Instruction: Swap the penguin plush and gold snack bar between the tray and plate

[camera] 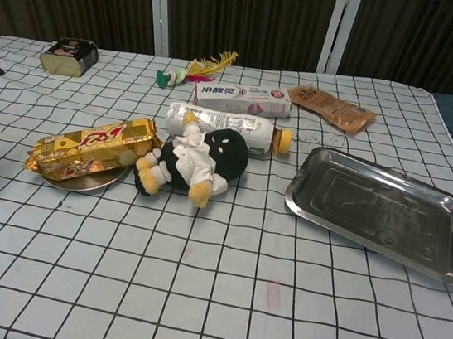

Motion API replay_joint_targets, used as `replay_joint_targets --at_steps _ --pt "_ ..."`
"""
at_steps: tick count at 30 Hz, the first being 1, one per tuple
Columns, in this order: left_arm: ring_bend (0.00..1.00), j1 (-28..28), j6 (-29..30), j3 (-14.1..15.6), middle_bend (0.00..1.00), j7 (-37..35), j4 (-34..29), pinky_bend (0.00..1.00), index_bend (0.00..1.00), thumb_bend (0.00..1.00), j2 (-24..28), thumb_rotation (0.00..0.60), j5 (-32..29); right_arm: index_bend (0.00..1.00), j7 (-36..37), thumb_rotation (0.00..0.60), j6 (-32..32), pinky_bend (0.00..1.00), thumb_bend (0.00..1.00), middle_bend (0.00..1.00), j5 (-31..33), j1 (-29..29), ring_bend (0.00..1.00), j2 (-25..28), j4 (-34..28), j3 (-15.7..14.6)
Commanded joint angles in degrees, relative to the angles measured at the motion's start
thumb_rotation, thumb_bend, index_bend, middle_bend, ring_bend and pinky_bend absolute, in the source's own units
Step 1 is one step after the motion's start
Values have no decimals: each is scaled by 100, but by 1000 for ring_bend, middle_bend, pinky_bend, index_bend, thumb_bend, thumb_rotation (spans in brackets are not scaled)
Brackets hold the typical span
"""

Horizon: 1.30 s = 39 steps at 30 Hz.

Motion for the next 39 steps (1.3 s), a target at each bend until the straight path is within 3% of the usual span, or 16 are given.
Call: replay_joint_targets --at_steps 1,7,17,33,37,39 --pt "0 -335 -345 -152 0 196 -50 88 0 359 -241 600 -373 0 60 600 85 0 92 0 -149 -80 0 61 -32 -18" --pt "0 -674 -674 -220 0 320 72 84 0 356 -564 600 -878 0 38 600 557 0 92 0 -504 -315 0 -31 84 31" --pt "0 -1207 -976 -268 0 645 230 83 0 356 -1044 600 -1763 0 58 600 428 0 93 0 -546 -381 0 -37 90 152" --pt "0 -1539 -664 -169 0 753 1806 89 0 354 -2129 600 -1913 0 56 600 166 0 92 0 -683 -421 0 22 53 181" --pt "84 -1522 -388 -141 105 708 2211 184 44 360 -2444 600 -1689 0 57 600 128 0 92 0 -693 -429 0 17 61 201" --pt "202 -1492 -246 -134 215 593 2392 297 115 376 -2581 600 -1525 0 63 600 106 0 92 0 -694 -434 0 23 56 210"
